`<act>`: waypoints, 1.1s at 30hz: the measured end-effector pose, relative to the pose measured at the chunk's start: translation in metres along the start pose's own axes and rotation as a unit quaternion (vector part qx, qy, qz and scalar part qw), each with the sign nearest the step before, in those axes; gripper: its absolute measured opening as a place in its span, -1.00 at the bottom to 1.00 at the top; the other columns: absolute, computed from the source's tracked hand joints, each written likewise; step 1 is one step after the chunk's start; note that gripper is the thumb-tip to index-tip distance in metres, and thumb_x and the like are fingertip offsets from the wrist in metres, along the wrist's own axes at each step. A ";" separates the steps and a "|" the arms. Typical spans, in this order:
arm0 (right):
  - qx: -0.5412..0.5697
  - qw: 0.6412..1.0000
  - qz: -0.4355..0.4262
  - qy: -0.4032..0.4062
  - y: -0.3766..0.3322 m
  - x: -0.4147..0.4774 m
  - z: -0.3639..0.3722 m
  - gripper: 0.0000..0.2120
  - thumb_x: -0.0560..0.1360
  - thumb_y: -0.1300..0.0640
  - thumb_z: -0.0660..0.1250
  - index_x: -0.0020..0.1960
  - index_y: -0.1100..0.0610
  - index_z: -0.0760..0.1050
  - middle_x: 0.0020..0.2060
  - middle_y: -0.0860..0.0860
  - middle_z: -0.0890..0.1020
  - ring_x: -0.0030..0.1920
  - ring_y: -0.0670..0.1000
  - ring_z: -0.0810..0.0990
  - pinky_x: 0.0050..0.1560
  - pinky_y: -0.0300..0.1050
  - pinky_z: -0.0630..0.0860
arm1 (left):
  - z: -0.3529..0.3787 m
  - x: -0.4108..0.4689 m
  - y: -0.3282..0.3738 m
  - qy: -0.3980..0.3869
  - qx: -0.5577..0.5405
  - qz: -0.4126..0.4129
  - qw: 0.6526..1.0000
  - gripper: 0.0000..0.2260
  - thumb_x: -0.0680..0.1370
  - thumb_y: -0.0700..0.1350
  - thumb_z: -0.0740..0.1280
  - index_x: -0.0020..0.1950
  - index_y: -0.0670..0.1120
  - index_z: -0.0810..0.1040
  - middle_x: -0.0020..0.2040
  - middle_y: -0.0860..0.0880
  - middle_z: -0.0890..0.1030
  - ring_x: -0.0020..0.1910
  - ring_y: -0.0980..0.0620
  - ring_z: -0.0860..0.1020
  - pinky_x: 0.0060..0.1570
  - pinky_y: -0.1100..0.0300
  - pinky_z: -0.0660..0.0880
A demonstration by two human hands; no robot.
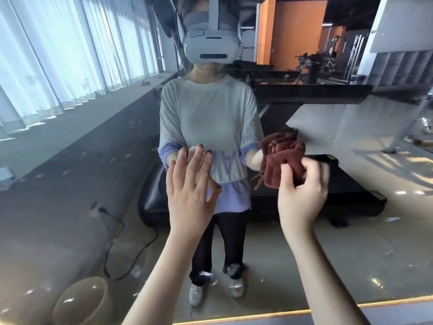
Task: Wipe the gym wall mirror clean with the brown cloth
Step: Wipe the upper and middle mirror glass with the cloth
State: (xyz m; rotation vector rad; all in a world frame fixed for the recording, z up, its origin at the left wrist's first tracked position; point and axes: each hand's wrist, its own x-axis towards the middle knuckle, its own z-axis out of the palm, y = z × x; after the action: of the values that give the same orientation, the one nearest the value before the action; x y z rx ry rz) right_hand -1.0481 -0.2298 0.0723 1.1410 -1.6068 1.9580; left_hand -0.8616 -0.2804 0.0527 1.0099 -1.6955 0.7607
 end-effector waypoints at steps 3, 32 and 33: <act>-0.008 0.997 -0.041 -0.061 -0.004 -0.017 0.006 -0.80 0.40 0.15 0.37 -0.05 0.26 0.57 -0.08 0.18 0.57 -0.11 0.25 0.59 -0.13 -0.11 0.40 | 0.000 0.000 0.000 -0.006 0.003 -0.001 1.000 -0.37 0.42 -0.08 0.47 0.47 -0.14 0.41 0.48 -0.14 0.43 0.49 -0.20 0.27 0.45 -0.15 0.26; -0.039 0.991 0.097 -0.081 0.059 -0.080 -0.015 -0.80 0.37 0.14 0.39 -0.08 0.22 0.48 -0.17 0.14 0.56 -0.18 0.23 0.57 -0.21 -0.26 0.27 | 0.003 -0.005 0.002 -0.006 -0.002 -0.004 1.000 -0.42 0.47 -0.04 0.40 0.47 -0.13 0.40 0.48 -0.15 0.43 0.49 -0.20 0.27 0.43 -0.18 0.27; -0.039 0.988 0.100 -0.110 0.056 -0.092 -0.011 -0.80 0.36 0.12 0.39 -0.09 0.20 0.47 -0.18 0.12 0.55 -0.19 0.23 0.58 -0.22 -0.26 0.27 | 0.003 -0.006 0.002 -0.005 0.000 -0.004 1.000 -0.42 0.47 -0.05 0.40 0.47 -0.13 0.39 0.48 -0.15 0.43 0.49 -0.20 0.27 0.43 -0.17 0.27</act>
State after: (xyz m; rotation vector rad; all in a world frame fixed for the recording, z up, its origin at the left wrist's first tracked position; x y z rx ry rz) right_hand -1.0360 -0.2163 -0.0340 1.2434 -1.9628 1.9224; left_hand -0.8639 -0.2807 0.0463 1.0216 -1.6984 0.7511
